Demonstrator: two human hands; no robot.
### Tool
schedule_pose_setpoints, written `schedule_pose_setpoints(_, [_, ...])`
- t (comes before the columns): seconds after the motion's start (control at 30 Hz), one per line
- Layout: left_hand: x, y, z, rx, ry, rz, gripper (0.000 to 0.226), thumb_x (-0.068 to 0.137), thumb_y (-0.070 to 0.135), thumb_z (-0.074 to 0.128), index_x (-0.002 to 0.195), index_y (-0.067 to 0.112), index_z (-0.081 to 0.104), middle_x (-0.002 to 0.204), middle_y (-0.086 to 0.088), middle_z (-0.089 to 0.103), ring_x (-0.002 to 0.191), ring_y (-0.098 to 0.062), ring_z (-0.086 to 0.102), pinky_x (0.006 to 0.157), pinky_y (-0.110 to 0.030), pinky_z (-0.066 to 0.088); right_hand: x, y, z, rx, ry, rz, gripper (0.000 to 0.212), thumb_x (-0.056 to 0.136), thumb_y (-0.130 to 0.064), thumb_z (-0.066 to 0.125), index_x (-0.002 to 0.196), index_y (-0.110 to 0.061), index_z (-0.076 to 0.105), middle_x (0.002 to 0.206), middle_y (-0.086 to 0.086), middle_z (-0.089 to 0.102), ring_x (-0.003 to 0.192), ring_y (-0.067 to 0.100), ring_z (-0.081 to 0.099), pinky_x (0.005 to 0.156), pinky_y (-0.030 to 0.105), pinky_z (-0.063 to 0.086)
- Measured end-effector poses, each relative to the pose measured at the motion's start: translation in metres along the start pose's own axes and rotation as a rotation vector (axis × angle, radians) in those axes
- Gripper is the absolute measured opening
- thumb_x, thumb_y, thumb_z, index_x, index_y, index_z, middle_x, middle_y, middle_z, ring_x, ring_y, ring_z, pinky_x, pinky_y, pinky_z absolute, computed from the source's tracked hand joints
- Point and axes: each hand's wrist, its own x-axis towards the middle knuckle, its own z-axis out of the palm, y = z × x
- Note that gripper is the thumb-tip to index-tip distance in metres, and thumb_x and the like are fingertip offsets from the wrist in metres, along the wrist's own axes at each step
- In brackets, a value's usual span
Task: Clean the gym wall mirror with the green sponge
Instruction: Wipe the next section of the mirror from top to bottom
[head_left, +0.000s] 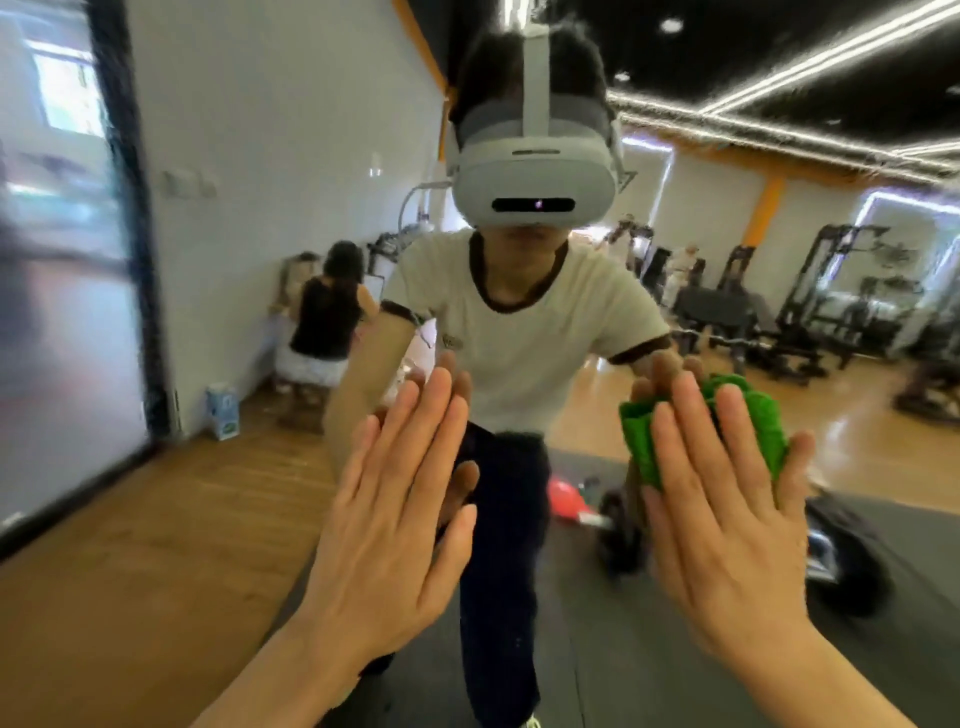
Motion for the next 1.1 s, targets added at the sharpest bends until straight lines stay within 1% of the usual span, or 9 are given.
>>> schedule_pose_setpoints(0.07, [-0.002, -0.015, -0.012, 0.03, -0.007, -0.019, 0.07, 0.104, 0.029, 0.035, 0.162, 0.014, -0.001, 0.17, 0.003, -0.008, 0.157, -0.018, -0.002, 0.127, -0.036, -0.001, 0.015, -0.026, 0.004, 0.033, 0.027, 0.051, 0.058, 0.107, -0.018, 0.036, 0.159, -0.008, 0.013, 0.169, 0.003, 0.001, 0.156, 0.022, 0.002, 0.124, 0.049, -0.006])
schedule_pose_setpoints(0.2, [0.005, -0.045, -0.028, 0.095, 0.023, -0.128, 0.071, 0.1, 0.027, 0.04, 0.162, 0.011, 0.009, 0.168, 0.004, -0.004, 0.157, -0.018, -0.003, 0.127, -0.038, -0.003, 0.057, -0.084, 0.018, 0.093, 0.016, -0.104, 0.062, 0.101, -0.014, 0.046, 0.158, -0.01, 0.023, 0.166, 0.004, 0.011, 0.154, 0.019, 0.005, 0.125, 0.047, -0.004])
schedule_pose_setpoints(0.33, [0.008, -0.053, -0.021, 0.162, 0.068, -0.114, 0.066, 0.1, 0.027, 0.037, 0.158, 0.005, 0.015, 0.168, 0.005, -0.006, 0.156, -0.016, -0.004, 0.127, -0.038, -0.001, 0.035, -0.036, 0.008, -0.01, -0.016, -0.217, 0.062, 0.103, -0.016, 0.048, 0.16, -0.01, 0.023, 0.167, 0.003, 0.011, 0.155, 0.02, 0.007, 0.125, 0.045, -0.003])
schedule_pose_setpoints(0.47, [0.008, -0.053, -0.015, 0.183, 0.111, -0.1, 0.065, 0.1, 0.029, 0.034, 0.157, 0.003, 0.015, 0.168, 0.004, -0.007, 0.156, -0.017, -0.002, 0.127, -0.041, 0.006, -0.003, 0.001, -0.006, -0.046, -0.056, -0.047, 0.071, 0.1, -0.015, 0.047, 0.161, -0.01, 0.011, 0.169, 0.002, 0.0, 0.156, 0.022, 0.001, 0.124, 0.049, -0.007])
schedule_pose_setpoints(0.57, [0.009, -0.054, -0.017, 0.169, 0.105, -0.095, 0.064, 0.101, 0.028, 0.035, 0.156, 0.002, 0.018, 0.166, 0.004, -0.005, 0.156, -0.015, -0.004, 0.127, -0.039, 0.006, 0.029, -0.05, 0.009, 0.003, -0.024, -0.049, 0.069, 0.1, -0.013, 0.049, 0.159, -0.008, 0.013, 0.168, 0.005, 0.002, 0.155, 0.022, -0.001, 0.124, 0.051, -0.007])
schedule_pose_setpoints(0.7, [0.009, -0.055, -0.017, 0.172, 0.108, -0.077, 0.063, 0.102, 0.028, 0.034, 0.157, 0.003, 0.017, 0.167, 0.009, -0.014, 0.156, -0.014, -0.007, 0.127, -0.041, 0.005, 0.073, -0.101, 0.02, 0.114, 0.034, -0.151, 0.055, 0.104, -0.012, 0.042, 0.156, -0.011, 0.025, 0.163, 0.002, 0.023, 0.152, 0.019, 0.016, 0.125, 0.043, -0.004])
schedule_pose_setpoints(0.8, [0.009, -0.054, -0.019, 0.168, 0.121, -0.085, 0.062, 0.101, 0.026, 0.036, 0.155, 0.0, 0.02, 0.167, 0.0, -0.001, 0.155, -0.013, -0.007, 0.127, -0.043, 0.007, 0.044, -0.056, 0.014, 0.042, 0.023, -0.194, 0.062, 0.103, -0.014, 0.051, 0.158, -0.012, 0.022, 0.164, 0.001, 0.016, 0.154, 0.018, 0.009, 0.125, 0.043, -0.004])
schedule_pose_setpoints(0.93, [0.009, -0.052, -0.021, 0.15, 0.119, -0.102, 0.061, 0.101, 0.025, 0.035, 0.154, -0.001, 0.021, 0.16, -0.02, 0.014, 0.155, -0.012, -0.008, 0.126, -0.046, 0.01, 0.0, -0.006, -0.007, -0.011, -0.06, -0.008, 0.062, 0.108, -0.021, 0.04, 0.161, -0.009, 0.008, 0.169, 0.003, -0.002, 0.155, 0.02, -0.004, 0.124, 0.045, -0.01])
schedule_pose_setpoints(1.1, [0.009, -0.052, -0.02, 0.13, 0.133, -0.095, 0.061, 0.1, 0.025, 0.036, 0.153, -0.003, 0.023, 0.157, -0.023, 0.013, 0.153, -0.011, -0.006, 0.127, -0.04, 0.005, 0.071, -0.047, 0.013, 0.088, 0.181, 0.167, 0.049, 0.105, -0.018, 0.039, 0.15, 0.003, 0.037, 0.154, 0.025, 0.039, 0.147, 0.036, 0.021, 0.119, 0.041, -0.011])
